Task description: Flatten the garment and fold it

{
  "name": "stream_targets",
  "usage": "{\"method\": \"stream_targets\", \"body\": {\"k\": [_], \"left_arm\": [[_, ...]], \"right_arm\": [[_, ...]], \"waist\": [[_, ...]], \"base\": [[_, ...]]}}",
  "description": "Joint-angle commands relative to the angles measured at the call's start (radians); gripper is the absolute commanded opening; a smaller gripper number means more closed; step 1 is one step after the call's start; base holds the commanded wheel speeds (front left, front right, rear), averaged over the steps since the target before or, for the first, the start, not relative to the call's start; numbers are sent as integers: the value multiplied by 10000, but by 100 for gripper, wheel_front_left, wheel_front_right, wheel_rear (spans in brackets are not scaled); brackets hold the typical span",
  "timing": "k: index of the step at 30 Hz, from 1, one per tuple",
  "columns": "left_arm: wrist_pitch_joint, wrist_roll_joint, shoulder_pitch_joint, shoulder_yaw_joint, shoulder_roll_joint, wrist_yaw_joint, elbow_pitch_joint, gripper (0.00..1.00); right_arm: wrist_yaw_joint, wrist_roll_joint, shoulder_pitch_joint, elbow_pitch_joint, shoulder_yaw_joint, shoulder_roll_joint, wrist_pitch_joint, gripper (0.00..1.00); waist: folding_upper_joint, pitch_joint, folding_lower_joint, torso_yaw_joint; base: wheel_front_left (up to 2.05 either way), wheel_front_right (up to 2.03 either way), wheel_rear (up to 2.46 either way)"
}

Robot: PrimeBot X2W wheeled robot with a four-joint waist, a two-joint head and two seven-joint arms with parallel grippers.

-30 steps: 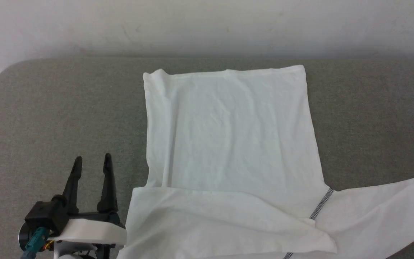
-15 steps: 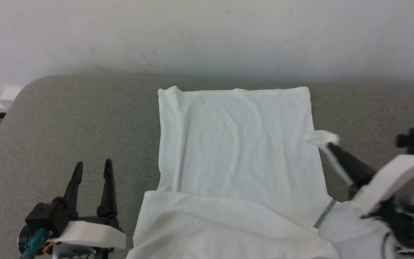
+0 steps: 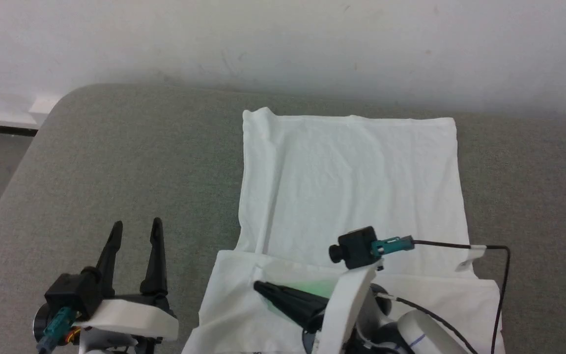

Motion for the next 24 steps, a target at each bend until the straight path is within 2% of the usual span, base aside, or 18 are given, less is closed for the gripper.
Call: {"method": "stream_targets", "body": {"k": [1,8,9,10,13,18,24], "left_arm": [[-13,-62,-252,-57,13,-5,59,100],[-197,-95,-547,-229,-85,13,280,100],[-221,-102,-574,-238,-91,17,332,100],[-243,-109,-600,-247,-97,20,390,100],[-313,-129,-609,-187,-78,76,533,100],[-317,-75,-521,-116,-1,219,713,100],[-200,-78,-297,7,167,361,727,100]], "right_arm": [[-6,476,-375,166,424,29,-333,0],[-6,338,-1891,2342,2511,30,-1714,2],[-6,468,-1985,2540,2759,30,-1864,32],[-6,484,-2118,2710,2986,30,-2066,100],[-6,606,-2466,2794,3560,25,-2762,100],[-6,194,-2835,2657,3792,-570,-4037,100],[-6,-609,-2626,2814,2362,-1641,-5874,100]], "waist": [[0,274,0,172],[0,856,0,301],[0,907,0,298],[0,940,0,296],[0,959,0,180],[0,716,0,-74],[0,257,0,-586]], "base": [[0,0,0],[0,0,0],[0,0,0],[0,0,0],[0,0,0],[0,0,0],[0,0,0]]}}
